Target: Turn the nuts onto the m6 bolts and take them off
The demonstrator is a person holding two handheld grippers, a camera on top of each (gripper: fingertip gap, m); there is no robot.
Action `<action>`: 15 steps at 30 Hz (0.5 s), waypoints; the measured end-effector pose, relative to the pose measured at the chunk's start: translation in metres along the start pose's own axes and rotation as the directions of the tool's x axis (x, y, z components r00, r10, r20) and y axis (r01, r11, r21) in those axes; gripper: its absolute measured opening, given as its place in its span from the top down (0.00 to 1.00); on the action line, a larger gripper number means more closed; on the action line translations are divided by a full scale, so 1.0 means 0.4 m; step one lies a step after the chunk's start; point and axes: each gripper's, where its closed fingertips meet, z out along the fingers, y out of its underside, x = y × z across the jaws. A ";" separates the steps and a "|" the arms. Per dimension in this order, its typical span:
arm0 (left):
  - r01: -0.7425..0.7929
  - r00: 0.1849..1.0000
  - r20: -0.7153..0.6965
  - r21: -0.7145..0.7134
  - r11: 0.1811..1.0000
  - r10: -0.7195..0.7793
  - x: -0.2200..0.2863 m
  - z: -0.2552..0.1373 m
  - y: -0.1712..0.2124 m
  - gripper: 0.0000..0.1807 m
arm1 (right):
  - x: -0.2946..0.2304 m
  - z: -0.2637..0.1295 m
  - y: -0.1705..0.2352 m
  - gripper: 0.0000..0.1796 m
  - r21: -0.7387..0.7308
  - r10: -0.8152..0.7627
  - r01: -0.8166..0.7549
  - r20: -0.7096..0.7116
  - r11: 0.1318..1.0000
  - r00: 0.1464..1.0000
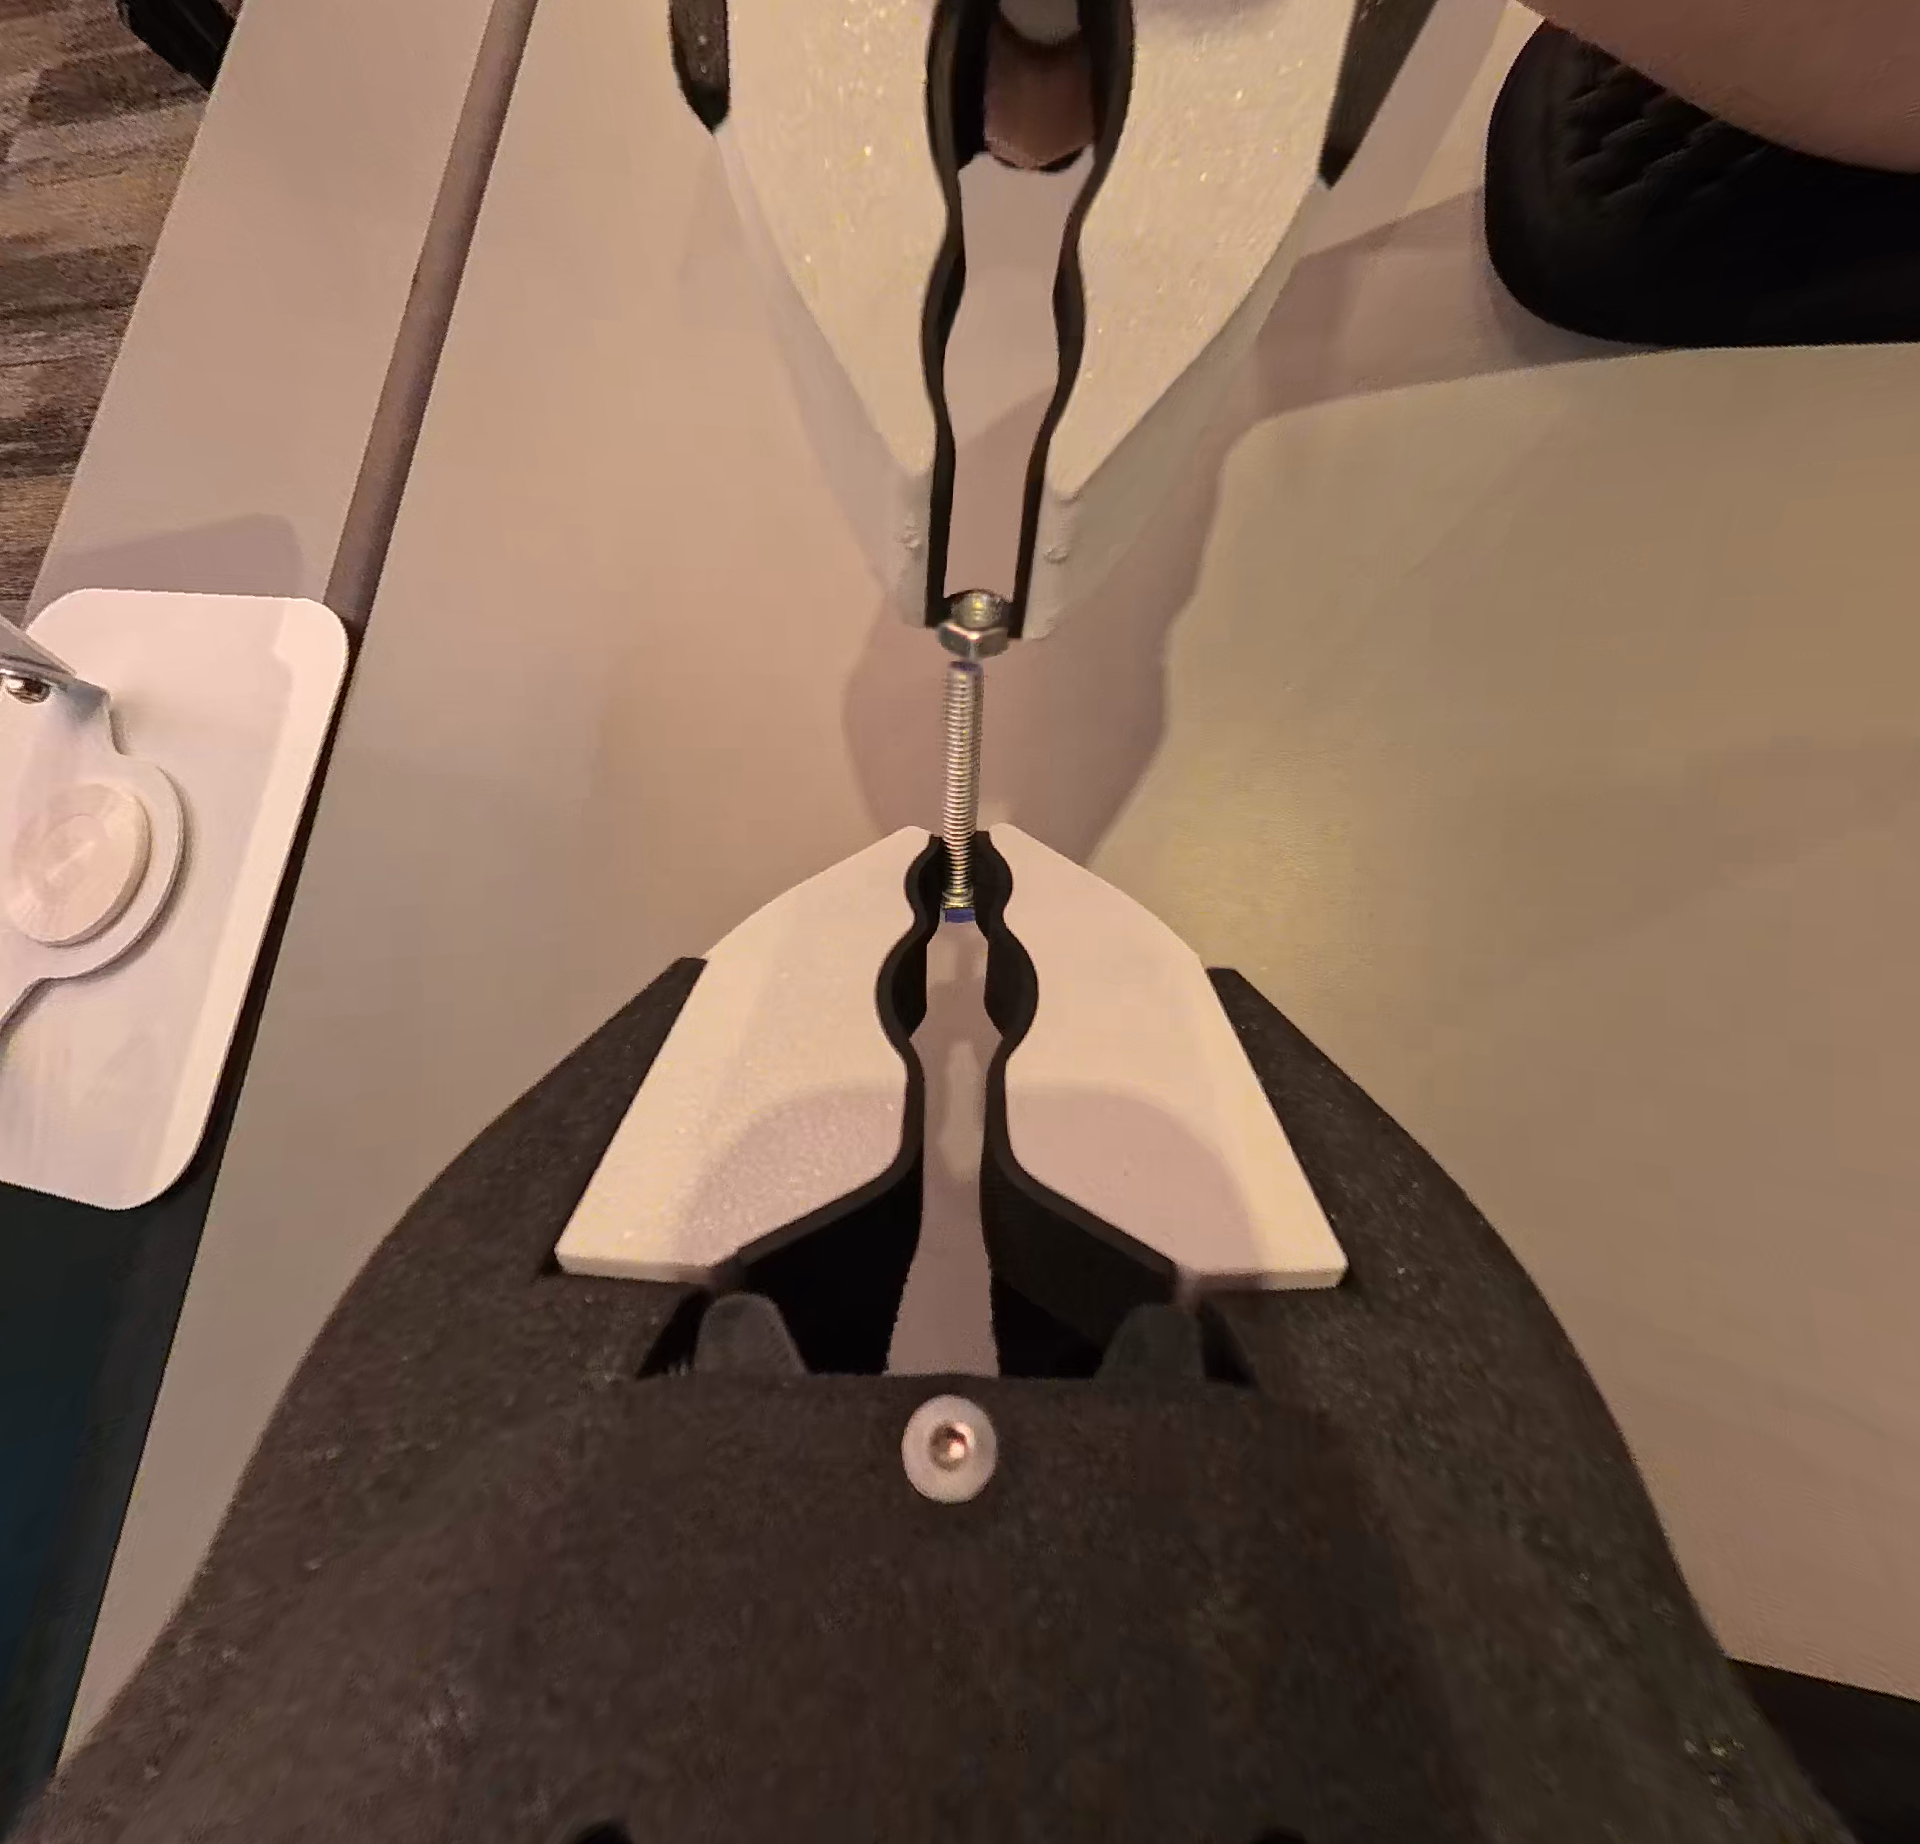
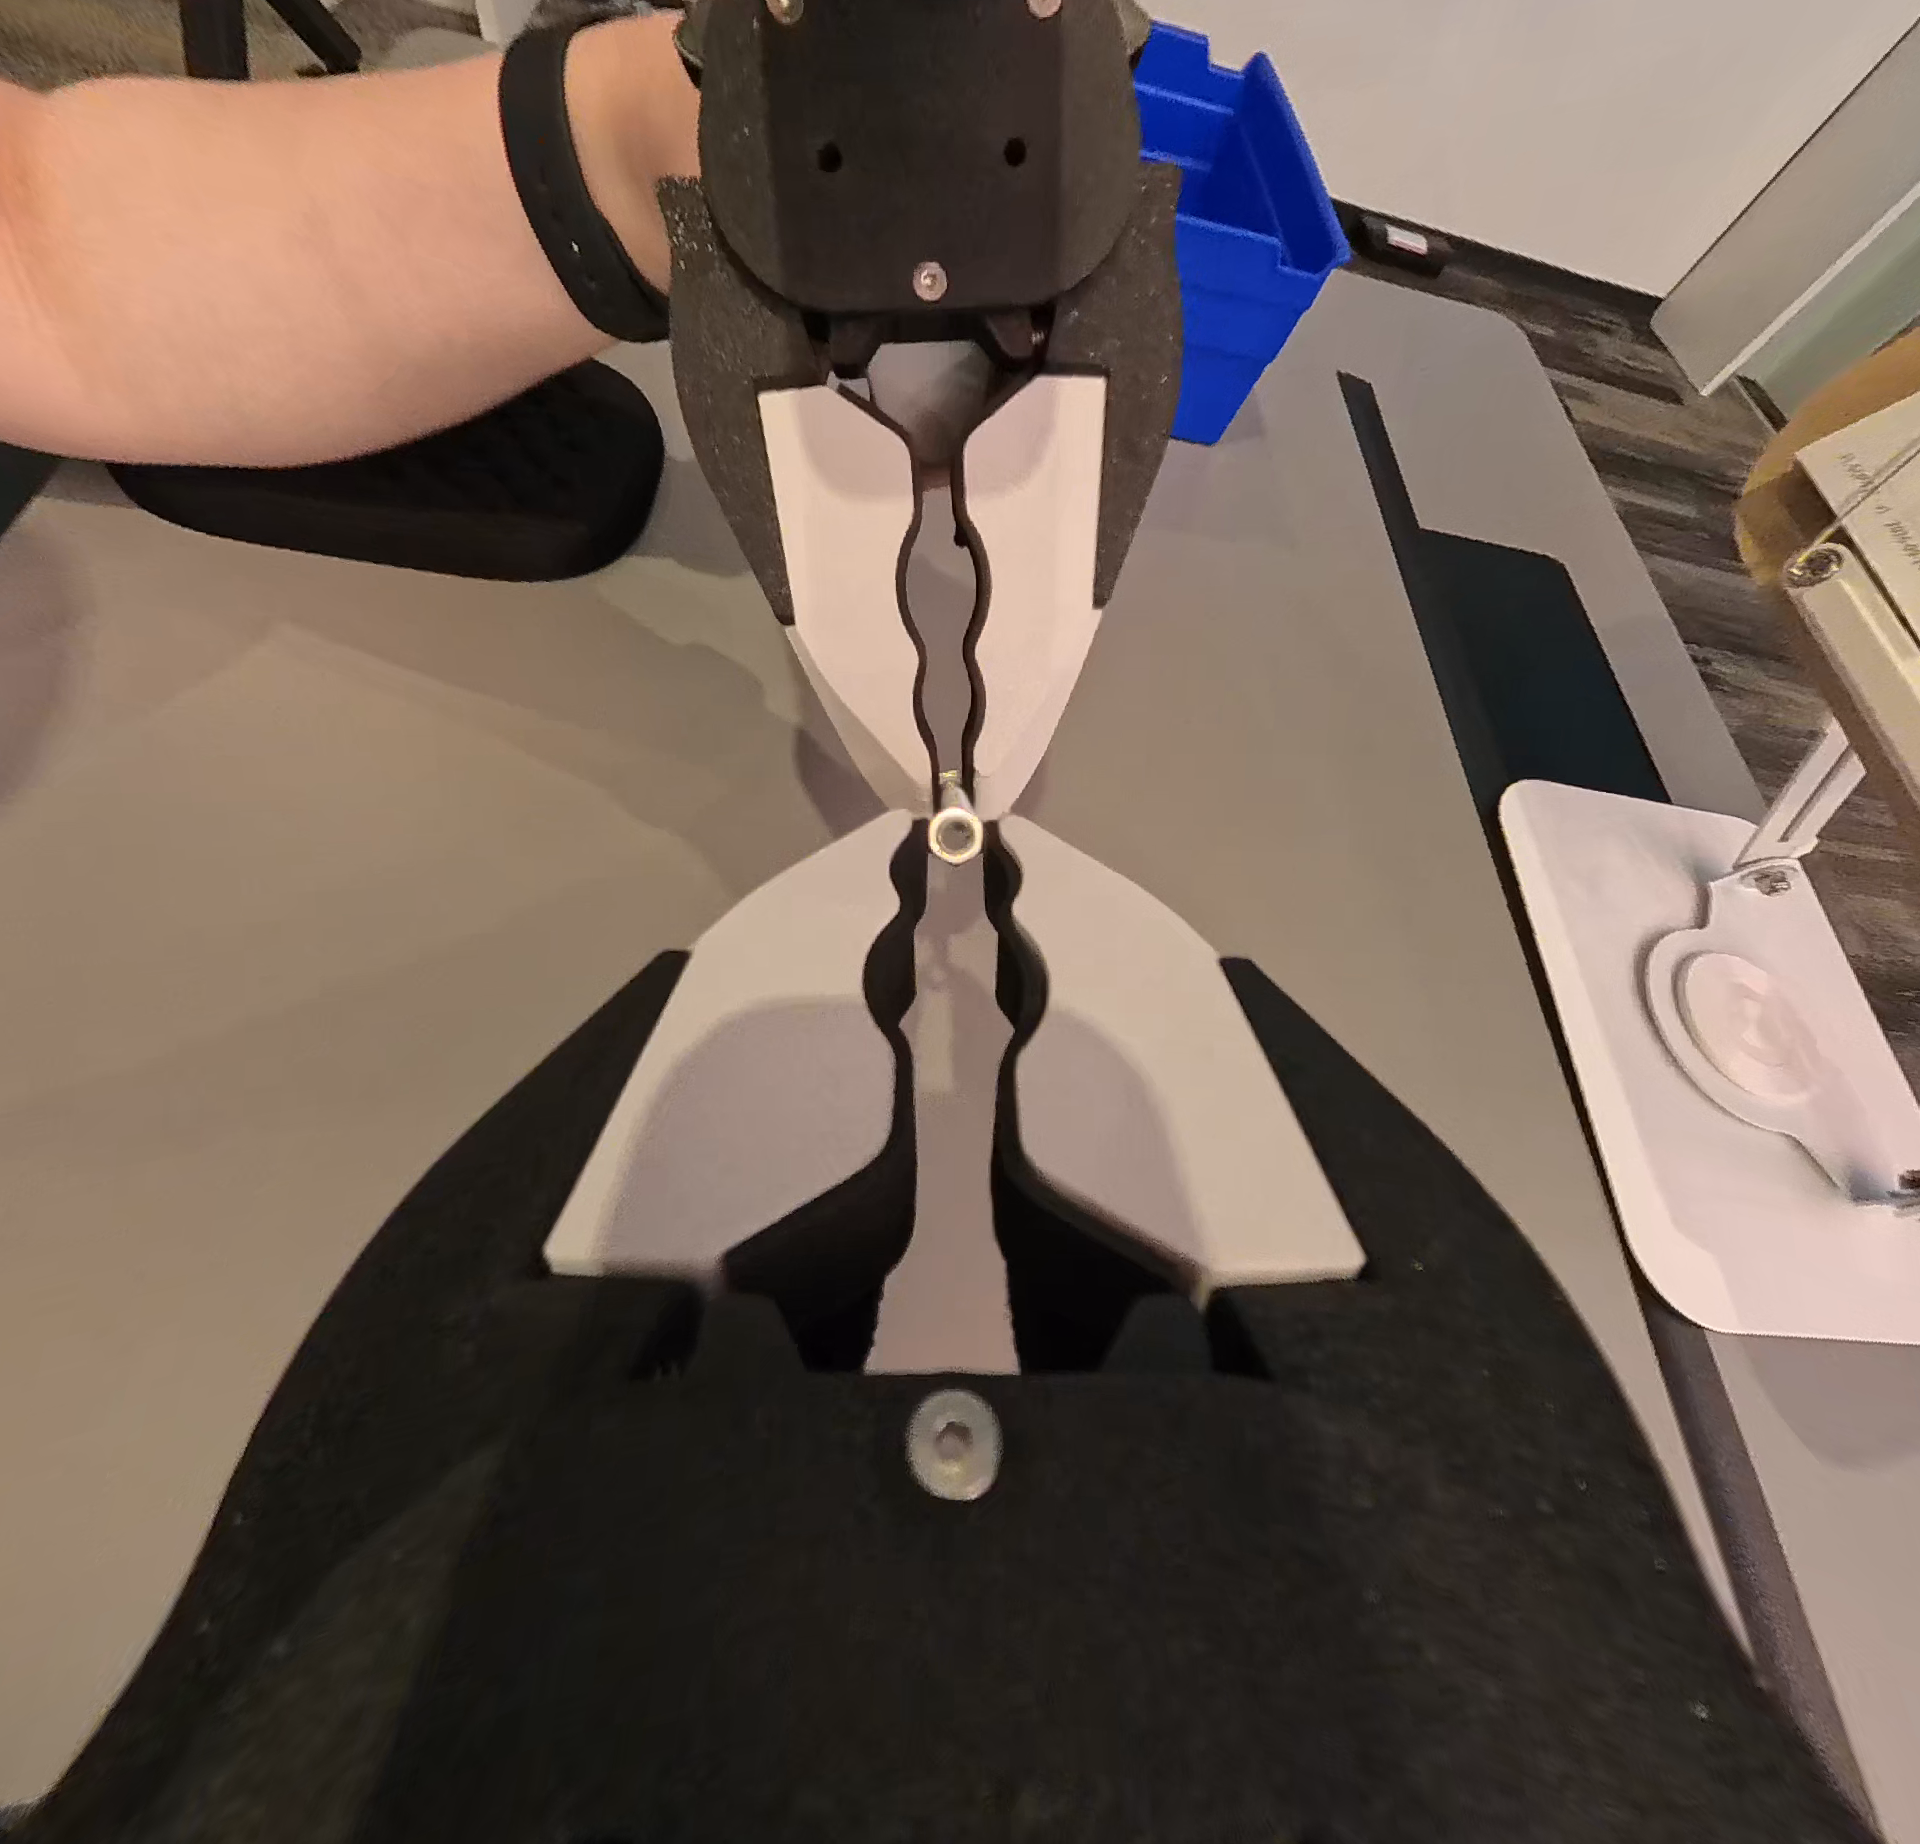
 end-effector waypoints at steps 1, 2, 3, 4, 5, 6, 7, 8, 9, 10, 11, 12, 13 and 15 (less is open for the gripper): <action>-0.002 1.000 -0.002 -0.004 1.000 0.002 0.001 0.001 0.001 0.97 | -0.001 0.002 0.003 0.95 -0.010 -0.007 0.007 -0.002 1.000 1.000; -0.004 1.000 0.002 -0.010 1.000 0.004 0.000 0.001 0.004 0.97 | 0.000 0.004 0.005 0.95 -0.017 -0.010 0.010 -0.006 1.000 1.000; -0.003 1.000 0.002 -0.014 1.000 0.003 -0.001 0.001 0.006 0.97 | 0.003 0.005 0.006 0.95 -0.017 -0.010 0.009 -0.012 1.000 1.000; -0.002 1.000 -0.003 -0.011 1.000 0.002 0.001 0.001 0.007 0.97 | 0.003 0.006 0.004 0.95 -0.008 -0.006 0.006 -0.009 1.000 1.000; -0.001 1.000 -0.005 -0.003 1.000 0.001 0.001 0.000 0.004 0.97 | 0.002 0.007 0.002 0.95 0.003 -0.003 0.003 -0.006 1.000 1.000; 0.002 1.000 -0.005 0.005 1.000 -0.002 0.001 -0.001 0.002 0.97 | 0.001 0.007 0.001 0.95 0.010 0.002 -0.002 0.000 1.000 1.000; 0.005 1.000 -0.007 0.005 1.000 -0.005 0.001 -0.002 0.002 0.97 | 0.000 0.007 -0.002 0.95 0.021 0.004 -0.004 0.005 1.000 1.000; 0.003 1.000 -0.006 0.003 1.000 -0.003 0.001 -0.003 0.001 0.97 | -0.003 0.007 -0.007 0.95 0.034 0.005 -0.005 0.012 0.999 1.000; -0.001 1.000 -0.003 0.004 1.000 0.001 0.001 -0.003 0.000 0.97 | -0.005 0.007 -0.010 0.95 0.042 0.007 -0.007 0.018 0.999 1.000; -0.003 1.000 -0.007 0.010 1.000 0.003 0.003 -0.004 -0.003 0.97 | -0.004 0.007 -0.011 0.95 0.043 0.006 -0.006 0.016 0.999 1.000; -0.002 1.000 -0.014 0.017 1.000 0.002 0.006 -0.004 -0.006 0.97 | -0.003 0.007 -0.011 0.95 0.042 0.003 -0.003 0.012 0.999 1.000; -0.003 1.000 -0.015 0.021 1.000 0.004 0.007 -0.005 -0.009 0.97 | -0.005 0.007 -0.011 0.95 0.044 0.004 -0.005 0.017 0.999 1.000; -0.006 1.000 -0.014 0.023 1.000 0.006 0.007 -0.006 -0.009 0.97 | -0.005 0.006 -0.011 0.95 0.047 0.008 -0.009 0.021 0.999 1.000; -0.006 1.000 -0.020 0.027 1.000 0.006 0.010 -0.007 -0.011 0.97 | -0.008 0.005 -0.012 0.95 0.053 0.014 -0.016 0.032 0.998 0.999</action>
